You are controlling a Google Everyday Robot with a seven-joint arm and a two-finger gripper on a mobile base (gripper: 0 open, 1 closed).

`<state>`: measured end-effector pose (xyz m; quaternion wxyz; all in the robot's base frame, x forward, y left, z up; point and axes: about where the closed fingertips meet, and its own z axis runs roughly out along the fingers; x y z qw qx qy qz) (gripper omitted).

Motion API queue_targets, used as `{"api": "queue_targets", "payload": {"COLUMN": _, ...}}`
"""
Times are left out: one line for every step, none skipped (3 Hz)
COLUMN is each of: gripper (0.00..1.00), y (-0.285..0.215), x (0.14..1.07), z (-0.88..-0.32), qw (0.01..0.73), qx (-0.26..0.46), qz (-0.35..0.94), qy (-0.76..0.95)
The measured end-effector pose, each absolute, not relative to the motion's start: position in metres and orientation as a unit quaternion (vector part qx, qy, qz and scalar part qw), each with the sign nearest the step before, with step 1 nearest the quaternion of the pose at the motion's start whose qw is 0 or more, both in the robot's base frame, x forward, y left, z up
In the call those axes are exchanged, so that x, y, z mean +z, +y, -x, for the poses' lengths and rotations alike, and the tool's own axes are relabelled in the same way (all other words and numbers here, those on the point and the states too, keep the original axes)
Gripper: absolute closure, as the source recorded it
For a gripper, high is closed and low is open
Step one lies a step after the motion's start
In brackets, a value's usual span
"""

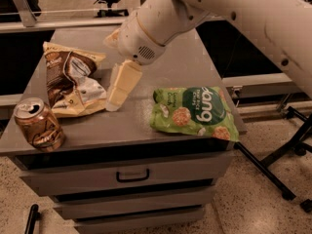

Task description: Knock orange can over

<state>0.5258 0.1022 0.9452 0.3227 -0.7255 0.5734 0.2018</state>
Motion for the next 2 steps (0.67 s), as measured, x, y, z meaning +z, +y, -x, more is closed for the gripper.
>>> {"api": "queue_targets", "payload": {"gripper": 0.0, "y": 0.137, "x": 0.943, "z": -0.505, "qw": 0.316, "qx": 0.239, "qz": 0.74, "qy": 0.543}}
{"api": "queue_targets", "payload": {"gripper": 0.0, "y": 0.18, "x": 0.939, "z": -0.474, "qw": 0.299, "qx": 0.257, "qz": 0.759, "qy": 0.518}}
